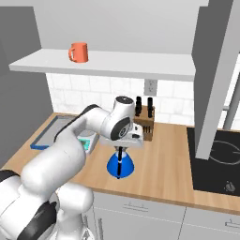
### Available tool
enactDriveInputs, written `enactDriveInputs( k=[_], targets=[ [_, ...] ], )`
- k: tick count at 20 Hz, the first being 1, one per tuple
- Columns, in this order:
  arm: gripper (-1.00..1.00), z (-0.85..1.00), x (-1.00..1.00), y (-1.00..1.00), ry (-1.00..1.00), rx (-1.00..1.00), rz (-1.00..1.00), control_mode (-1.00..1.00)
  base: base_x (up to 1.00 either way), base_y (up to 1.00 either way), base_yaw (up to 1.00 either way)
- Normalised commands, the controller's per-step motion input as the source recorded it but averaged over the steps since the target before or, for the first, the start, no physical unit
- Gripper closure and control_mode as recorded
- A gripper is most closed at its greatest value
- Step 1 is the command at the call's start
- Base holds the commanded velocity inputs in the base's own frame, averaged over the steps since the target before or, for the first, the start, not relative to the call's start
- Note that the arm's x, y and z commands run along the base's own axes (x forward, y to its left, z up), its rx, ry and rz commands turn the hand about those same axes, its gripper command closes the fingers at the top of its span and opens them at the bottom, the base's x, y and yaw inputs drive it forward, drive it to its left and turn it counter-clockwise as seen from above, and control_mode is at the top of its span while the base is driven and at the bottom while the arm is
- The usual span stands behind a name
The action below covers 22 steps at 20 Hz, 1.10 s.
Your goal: Pick the kettle from the counter and place it on the tray. Then pick the mug from the cabinet and place it on the tray. Then close the cabinet doors.
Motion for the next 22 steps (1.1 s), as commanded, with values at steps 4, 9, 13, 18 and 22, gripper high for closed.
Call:
enactDriveInputs(
  k=[4,9,13,18,22],
  targets=[
    [1.00,0.44,-0.28,0.62,0.00,0.00,0.19,-1.00,0.00,0.00,0.00],
    [1.00,0.14,-0.17,0.78,-0.14,0.00,0.11,-1.00,0.00,0.00,0.00],
    [1.00,0.28,0.00,0.81,-0.26,0.00,0.06,-1.00,0.00,0.00,0.00],
    [1.00,0.27,0.02,0.83,-0.21,0.01,0.08,-1.00,0.00,0.00,0.00],
    [1.00,0.31,0.04,0.85,-0.07,0.01,0.06,-1.00,0.00,0.00,0.00]
  ],
)
